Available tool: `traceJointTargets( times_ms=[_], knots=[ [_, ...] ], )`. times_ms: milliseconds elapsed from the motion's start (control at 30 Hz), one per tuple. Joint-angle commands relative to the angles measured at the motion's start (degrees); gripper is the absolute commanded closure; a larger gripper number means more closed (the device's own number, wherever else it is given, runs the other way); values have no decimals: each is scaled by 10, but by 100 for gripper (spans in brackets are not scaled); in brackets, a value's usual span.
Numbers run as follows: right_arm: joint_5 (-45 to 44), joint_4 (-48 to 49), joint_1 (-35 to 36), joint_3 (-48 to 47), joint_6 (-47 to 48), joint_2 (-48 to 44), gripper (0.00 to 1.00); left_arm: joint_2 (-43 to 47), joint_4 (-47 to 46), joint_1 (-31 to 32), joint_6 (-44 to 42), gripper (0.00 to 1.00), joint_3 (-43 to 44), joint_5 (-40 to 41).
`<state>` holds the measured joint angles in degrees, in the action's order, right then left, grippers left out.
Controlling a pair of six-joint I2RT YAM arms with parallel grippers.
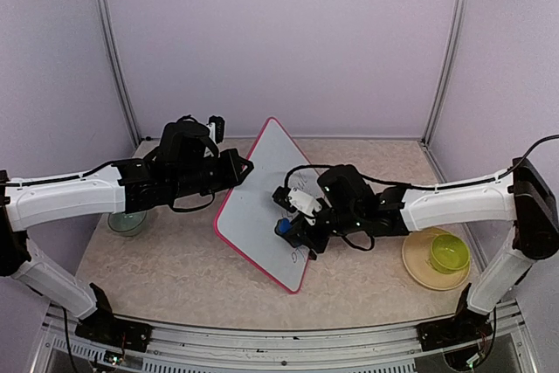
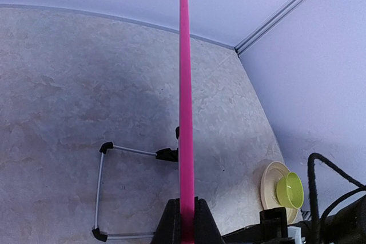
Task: Erase the whiteboard
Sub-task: Erase the whiteboard at the center of the board.
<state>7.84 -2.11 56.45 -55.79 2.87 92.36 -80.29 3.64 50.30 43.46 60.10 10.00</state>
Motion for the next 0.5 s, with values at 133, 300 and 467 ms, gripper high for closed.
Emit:
traceJointTargets(
  times_ms=[133,300,467],
  knots=[
    [-2,11,-15,-56,6,51,100,-15,40,16,2,100,-22,-33],
    [9,31,-23,3,-9,48,100,-10,37,13,2,100,-30,-34],
    [16,45,-27,58,-21,37,100,-15,30,12,1,100,-31,-39]
  ],
)
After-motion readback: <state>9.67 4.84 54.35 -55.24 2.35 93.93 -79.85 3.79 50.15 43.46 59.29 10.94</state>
